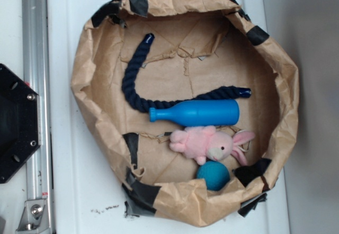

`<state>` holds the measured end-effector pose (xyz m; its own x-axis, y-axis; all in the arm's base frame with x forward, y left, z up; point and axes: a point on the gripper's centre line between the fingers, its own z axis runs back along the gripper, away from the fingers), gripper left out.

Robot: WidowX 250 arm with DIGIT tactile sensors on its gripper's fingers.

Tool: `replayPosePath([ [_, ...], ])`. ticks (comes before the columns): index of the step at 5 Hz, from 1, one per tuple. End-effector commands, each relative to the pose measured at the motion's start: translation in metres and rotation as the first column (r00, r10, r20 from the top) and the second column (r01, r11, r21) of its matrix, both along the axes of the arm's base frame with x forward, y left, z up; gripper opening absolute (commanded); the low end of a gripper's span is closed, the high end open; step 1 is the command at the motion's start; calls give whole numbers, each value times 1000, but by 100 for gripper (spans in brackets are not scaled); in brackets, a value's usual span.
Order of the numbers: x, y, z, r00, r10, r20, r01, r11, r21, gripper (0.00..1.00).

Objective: Grab the blue rope.

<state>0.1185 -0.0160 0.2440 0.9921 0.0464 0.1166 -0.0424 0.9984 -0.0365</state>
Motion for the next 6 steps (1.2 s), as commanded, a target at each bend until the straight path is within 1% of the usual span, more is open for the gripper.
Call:
replayPosePath([
  [1, 0, 0, 0, 1000, 0, 0, 0, 1000, 0, 100],
  [2, 48, 13, -27, 999, -34, -1, 34, 996, 81, 100],
  [3, 90, 24, -62, 996, -80, 25, 78, 993, 92, 100],
  [4, 106, 31, -97, 988, -148, 30, 144, 983, 112, 100],
  [5, 110, 40, -145, 985, -158, -69, 170, 958, 232, 100],
  [6, 110, 40, -145, 985, -158, -69, 170, 958, 232, 100],
])
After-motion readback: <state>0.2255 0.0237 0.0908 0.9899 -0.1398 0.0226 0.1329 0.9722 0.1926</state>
